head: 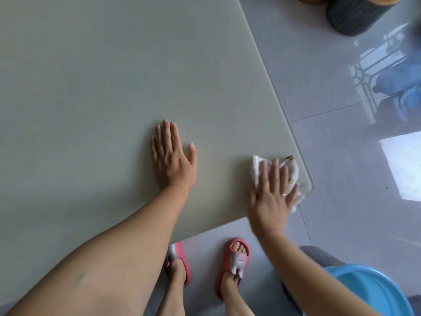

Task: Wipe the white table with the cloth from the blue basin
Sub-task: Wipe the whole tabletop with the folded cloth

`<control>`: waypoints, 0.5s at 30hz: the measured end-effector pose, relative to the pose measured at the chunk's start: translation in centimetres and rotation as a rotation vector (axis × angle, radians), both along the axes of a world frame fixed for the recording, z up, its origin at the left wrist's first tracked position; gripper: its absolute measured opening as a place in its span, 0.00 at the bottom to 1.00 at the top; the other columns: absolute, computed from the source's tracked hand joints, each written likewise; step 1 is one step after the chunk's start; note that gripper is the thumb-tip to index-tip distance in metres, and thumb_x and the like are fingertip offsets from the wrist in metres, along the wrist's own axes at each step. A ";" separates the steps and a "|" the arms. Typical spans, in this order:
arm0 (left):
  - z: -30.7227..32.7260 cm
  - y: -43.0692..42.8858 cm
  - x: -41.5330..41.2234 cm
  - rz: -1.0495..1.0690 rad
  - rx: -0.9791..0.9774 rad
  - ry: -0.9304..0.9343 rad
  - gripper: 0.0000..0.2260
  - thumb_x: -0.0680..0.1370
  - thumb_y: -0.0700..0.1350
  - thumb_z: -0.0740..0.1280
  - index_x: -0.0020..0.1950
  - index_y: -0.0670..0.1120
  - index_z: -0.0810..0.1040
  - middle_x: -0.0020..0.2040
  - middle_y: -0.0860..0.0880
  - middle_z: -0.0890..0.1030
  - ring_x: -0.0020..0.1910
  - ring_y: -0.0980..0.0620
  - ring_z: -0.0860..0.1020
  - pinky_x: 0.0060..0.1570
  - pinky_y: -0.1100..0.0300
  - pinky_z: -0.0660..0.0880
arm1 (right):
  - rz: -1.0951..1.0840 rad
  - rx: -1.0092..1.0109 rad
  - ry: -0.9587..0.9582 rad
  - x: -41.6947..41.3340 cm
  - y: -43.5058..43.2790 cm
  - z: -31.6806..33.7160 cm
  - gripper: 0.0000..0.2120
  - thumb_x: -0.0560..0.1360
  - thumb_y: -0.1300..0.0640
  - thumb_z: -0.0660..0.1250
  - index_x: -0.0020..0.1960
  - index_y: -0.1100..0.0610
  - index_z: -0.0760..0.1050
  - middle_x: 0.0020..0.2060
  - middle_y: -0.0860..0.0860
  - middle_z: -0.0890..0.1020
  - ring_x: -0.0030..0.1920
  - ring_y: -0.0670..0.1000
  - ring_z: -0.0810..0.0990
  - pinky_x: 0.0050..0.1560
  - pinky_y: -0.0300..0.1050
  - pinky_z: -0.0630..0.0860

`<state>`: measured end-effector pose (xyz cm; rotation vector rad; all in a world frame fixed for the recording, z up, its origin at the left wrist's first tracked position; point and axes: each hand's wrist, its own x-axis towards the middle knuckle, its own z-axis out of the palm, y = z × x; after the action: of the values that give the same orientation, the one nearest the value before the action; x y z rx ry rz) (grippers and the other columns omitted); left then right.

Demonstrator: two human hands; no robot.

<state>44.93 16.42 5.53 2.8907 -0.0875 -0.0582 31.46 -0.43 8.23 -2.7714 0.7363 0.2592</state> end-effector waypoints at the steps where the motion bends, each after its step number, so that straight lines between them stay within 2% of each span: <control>1: 0.0 0.0 0.0 0.000 0.000 -0.004 0.29 0.78 0.55 0.50 0.75 0.40 0.59 0.76 0.42 0.59 0.75 0.43 0.57 0.73 0.48 0.51 | 0.045 0.015 -0.003 -0.2 1.9 0.0 0.30 0.75 0.43 0.46 0.76 0.47 0.49 0.76 0.48 0.48 0.76 0.51 0.43 0.72 0.58 0.36; 4: 0.0 0.0 0.0 0.001 -0.006 -0.014 0.29 0.78 0.54 0.50 0.75 0.40 0.60 0.76 0.42 0.60 0.75 0.43 0.57 0.73 0.48 0.52 | 0.540 0.020 -0.033 -1.6 2.2 -0.1 0.28 0.77 0.45 0.53 0.76 0.46 0.56 0.76 0.48 0.56 0.76 0.55 0.53 0.72 0.62 0.45; 6: 0.1 0.0 0.0 0.007 -0.009 -0.021 0.29 0.78 0.54 0.51 0.75 0.40 0.60 0.76 0.42 0.60 0.75 0.43 0.57 0.73 0.48 0.52 | 0.744 -0.054 -0.052 -1.1 -2.1 -0.4 0.28 0.77 0.44 0.53 0.76 0.46 0.56 0.75 0.48 0.58 0.75 0.54 0.56 0.72 0.62 0.49; 7: 0.1 -0.1 0.0 0.011 -0.009 -0.023 0.29 0.77 0.54 0.51 0.75 0.40 0.60 0.76 0.42 0.60 0.75 0.43 0.57 0.73 0.48 0.52 | 0.729 -0.087 -0.060 -0.6 -4.2 -0.5 0.28 0.77 0.43 0.53 0.76 0.46 0.55 0.75 0.48 0.58 0.75 0.54 0.56 0.72 0.63 0.49; 9: 0.2 -0.2 0.1 0.019 -0.009 -0.019 0.29 0.77 0.54 0.51 0.75 0.40 0.61 0.76 0.42 0.60 0.75 0.43 0.58 0.73 0.48 0.53 | 0.546 -0.103 -0.035 0.5 -7.6 -0.4 0.28 0.77 0.42 0.50 0.76 0.46 0.54 0.75 0.48 0.56 0.76 0.52 0.55 0.73 0.62 0.46; 11: 0.2 -0.2 0.1 0.026 -0.008 -0.018 0.29 0.77 0.54 0.50 0.75 0.40 0.61 0.76 0.42 0.60 0.75 0.43 0.57 0.73 0.48 0.52 | 0.379 -0.064 0.013 1.4 -8.9 -0.2 0.27 0.77 0.42 0.48 0.76 0.45 0.51 0.75 0.46 0.51 0.76 0.49 0.49 0.73 0.60 0.40; 13: 0.2 -0.3 0.1 0.027 -0.008 -0.017 0.29 0.77 0.53 0.51 0.75 0.40 0.61 0.76 0.42 0.60 0.75 0.43 0.57 0.73 0.48 0.52 | 0.194 -0.033 0.026 2.3 -7.8 -0.4 0.28 0.77 0.42 0.44 0.76 0.43 0.48 0.75 0.44 0.47 0.75 0.45 0.43 0.73 0.58 0.34; 15: 0.1 -0.3 0.1 0.025 -0.013 -0.017 0.29 0.77 0.53 0.51 0.75 0.40 0.61 0.76 0.42 0.60 0.75 0.43 0.57 0.73 0.48 0.52 | -0.030 0.000 0.031 3.6 -4.9 -0.6 0.30 0.75 0.42 0.43 0.76 0.44 0.46 0.77 0.46 0.45 0.75 0.46 0.39 0.71 0.58 0.31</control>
<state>45.00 16.16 5.61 2.8788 -0.0549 -0.0284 35.07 -5.37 7.62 -2.7601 0.7853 0.2959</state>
